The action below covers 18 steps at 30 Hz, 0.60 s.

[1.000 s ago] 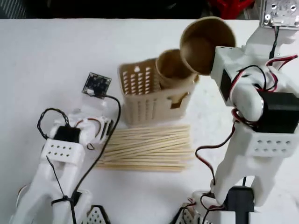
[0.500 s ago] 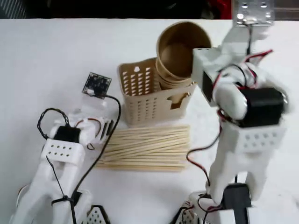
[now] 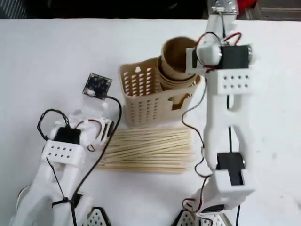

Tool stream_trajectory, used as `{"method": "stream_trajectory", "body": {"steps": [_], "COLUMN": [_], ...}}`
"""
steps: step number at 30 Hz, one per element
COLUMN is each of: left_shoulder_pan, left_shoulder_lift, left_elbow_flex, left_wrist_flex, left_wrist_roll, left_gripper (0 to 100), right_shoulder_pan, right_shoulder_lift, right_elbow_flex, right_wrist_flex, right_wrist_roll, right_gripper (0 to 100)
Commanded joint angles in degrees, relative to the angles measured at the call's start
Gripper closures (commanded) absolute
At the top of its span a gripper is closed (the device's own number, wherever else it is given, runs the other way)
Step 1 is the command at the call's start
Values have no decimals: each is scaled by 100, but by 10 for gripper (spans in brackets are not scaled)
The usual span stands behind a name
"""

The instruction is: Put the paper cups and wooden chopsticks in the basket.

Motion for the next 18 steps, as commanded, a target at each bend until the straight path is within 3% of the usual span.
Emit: {"method": "stream_trajectory", "body": {"steps": [1, 12, 18], "left_shoulder_pan": [48, 31, 13], "left_shoulder_lift": [4, 4, 4], "left_elbow_flex": [-35, -35, -35], "left_wrist_flex": [-114, -114, -114], "left_wrist_roll": [-62, -62, -62], "left_gripper": [810, 810, 810], "right_shoulder_pan": [57, -171, -171], "right_shoulder_lift": [303, 1552, 2220], "right_elbow_flex": [-44, -44, -44], "right_wrist_flex": [-303, -646, -796], "right_wrist_roll": [0, 9, -62], "right_gripper": [810, 771, 988]}}
